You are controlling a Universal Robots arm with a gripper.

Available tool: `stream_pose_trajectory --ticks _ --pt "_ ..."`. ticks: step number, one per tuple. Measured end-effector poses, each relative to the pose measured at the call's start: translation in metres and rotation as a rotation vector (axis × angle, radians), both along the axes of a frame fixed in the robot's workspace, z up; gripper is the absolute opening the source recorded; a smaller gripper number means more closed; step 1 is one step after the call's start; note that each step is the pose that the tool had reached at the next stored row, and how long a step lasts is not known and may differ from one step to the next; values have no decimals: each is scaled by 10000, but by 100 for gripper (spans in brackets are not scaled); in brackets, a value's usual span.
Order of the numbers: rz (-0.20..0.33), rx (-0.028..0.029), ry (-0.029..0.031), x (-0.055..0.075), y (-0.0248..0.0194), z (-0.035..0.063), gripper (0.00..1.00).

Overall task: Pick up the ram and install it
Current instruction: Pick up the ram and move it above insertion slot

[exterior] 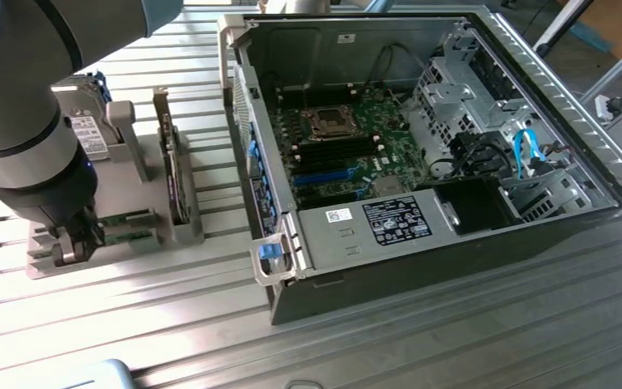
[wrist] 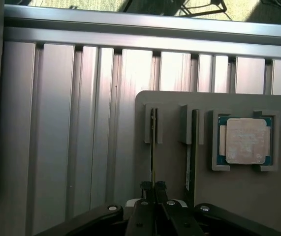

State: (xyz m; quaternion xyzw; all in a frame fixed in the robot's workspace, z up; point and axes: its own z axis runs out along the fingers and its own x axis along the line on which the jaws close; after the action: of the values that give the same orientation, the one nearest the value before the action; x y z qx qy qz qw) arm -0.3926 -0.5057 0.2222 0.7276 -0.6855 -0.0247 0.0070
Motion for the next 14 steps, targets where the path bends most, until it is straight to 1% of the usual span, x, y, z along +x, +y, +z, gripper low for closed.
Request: stream_pose_trajectory --ticks 2,3,6,8,11,14 --pt "0 -26 0 3 0 43 12" --pt "0 -28 0 4 0 62 12" --pt "-1 -44 0 13 0 175 12" --pt "-1 -48 -1 19 0 273 12" --pt "-2 -49 0 23 0 363 12" --pt "-2 -48 -1 32 0 434 12"
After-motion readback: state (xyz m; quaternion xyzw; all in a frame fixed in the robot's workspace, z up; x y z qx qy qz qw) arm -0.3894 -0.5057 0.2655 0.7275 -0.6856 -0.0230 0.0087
